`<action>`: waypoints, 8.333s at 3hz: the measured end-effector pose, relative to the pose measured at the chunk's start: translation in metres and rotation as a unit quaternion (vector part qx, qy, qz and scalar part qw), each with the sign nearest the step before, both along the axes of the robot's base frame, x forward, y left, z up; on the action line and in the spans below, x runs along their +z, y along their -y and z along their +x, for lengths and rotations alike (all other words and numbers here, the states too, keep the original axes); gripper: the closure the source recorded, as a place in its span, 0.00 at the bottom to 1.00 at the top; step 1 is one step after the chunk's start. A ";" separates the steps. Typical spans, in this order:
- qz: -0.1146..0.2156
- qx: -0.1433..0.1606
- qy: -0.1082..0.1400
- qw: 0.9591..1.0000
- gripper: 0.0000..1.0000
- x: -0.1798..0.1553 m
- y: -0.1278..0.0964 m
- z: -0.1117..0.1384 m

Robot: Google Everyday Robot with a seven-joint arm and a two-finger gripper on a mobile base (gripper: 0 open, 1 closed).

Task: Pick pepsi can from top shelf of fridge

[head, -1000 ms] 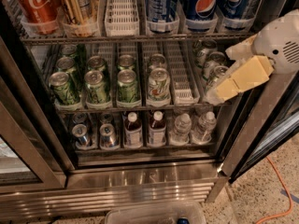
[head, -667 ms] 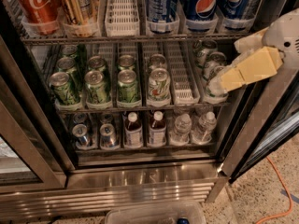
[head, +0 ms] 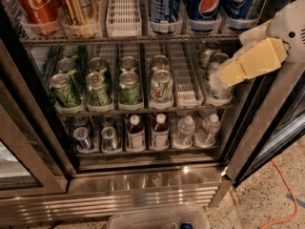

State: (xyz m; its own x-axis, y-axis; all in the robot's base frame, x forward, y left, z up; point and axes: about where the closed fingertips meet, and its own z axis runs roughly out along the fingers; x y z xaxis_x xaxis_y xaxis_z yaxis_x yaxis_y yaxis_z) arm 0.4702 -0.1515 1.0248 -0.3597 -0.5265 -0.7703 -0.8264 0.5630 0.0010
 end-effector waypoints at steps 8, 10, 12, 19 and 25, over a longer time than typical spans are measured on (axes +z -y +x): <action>0.194 -0.066 0.132 0.970 0.00 0.028 -0.098 0.044; 0.194 -0.071 0.144 0.968 0.00 0.030 -0.091 0.056; 0.197 -0.040 0.166 0.965 0.00 0.044 -0.111 0.061; 0.171 -0.090 0.245 0.950 0.07 0.031 -0.111 0.098; 0.206 -0.164 0.270 0.926 0.11 0.032 -0.107 0.154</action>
Offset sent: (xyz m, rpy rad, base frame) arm 0.0110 0.0591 0.0020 0.3458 -0.0896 -0.2756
